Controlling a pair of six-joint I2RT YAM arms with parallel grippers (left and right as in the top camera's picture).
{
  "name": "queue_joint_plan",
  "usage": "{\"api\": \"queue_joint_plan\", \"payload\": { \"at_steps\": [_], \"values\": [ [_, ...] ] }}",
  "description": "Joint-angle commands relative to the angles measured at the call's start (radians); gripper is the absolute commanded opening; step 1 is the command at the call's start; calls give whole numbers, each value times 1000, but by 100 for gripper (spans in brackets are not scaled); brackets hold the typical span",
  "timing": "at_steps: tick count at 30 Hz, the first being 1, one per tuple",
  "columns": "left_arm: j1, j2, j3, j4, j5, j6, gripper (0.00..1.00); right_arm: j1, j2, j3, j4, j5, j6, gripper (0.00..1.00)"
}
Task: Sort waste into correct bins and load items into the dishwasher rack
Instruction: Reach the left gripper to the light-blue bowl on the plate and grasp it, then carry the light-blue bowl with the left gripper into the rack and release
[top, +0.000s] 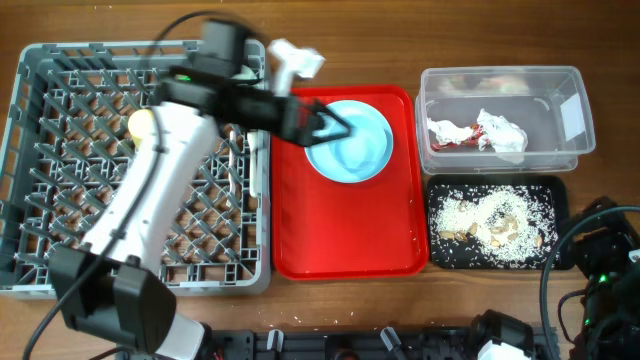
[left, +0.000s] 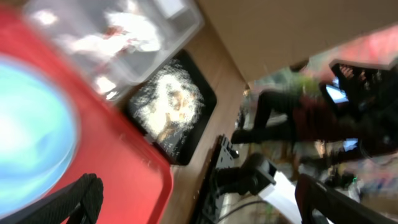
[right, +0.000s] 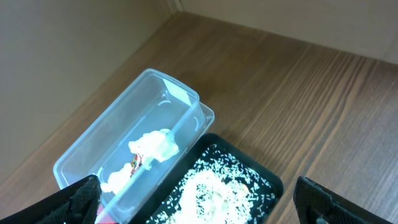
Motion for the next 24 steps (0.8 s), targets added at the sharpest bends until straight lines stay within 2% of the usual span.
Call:
{"api": "queue_joint_plan", "payload": {
  "at_steps": [1,2,4,5,6,7,8,9,11,17,18,19,22,24],
  "values": [
    [-246,-16,6,240,-100,-53,100,-1,-5,5,2,-2,-12,100],
    [-301,-12,6,288,-203,-100,100,-1,-5,5,2,-2,-12,100],
    [-412,1,6,359,-536,-217,88,-1,-5,5,2,-2,-12,100],
    [-460,12,6,377,-723,-265,56,-1,-5,5,2,-2,-13,100],
    [-509,31,6,389,-924,-312,33,-1,-5,5,2,-2,-13,100],
    [-542,52,6,396,-1073,-336,26,-1,-5,5,2,-2,-13,100],
    [-573,84,6,399,-1180,-339,25,-1,-5,5,2,-2,-13,100],
    [-592,119,6,399,-1250,-339,29,-1,-5,5,2,-2,-12,100],
    [-592,232,6,399,-1308,-360,37,-1,-5,5,2,-2,-13,100],
    [-529,420,6,399,-1304,-415,40,-1,-5,4,2,-2,-12,100],
    [-518,442,6,393,-1289,-422,33,-1,-5,5,2,-2,-12,100],
    [-511,446,6,388,-1290,-421,4,-1,-5,5,2,-2,-12,99],
    [-491,399,34,363,-1288,-433,4,-1,-5,5,2,-2,-12,100],
    [-480,303,121,208,-1236,-453,4,-1,-5,5,2,-2,-13,100]
  ]
}}
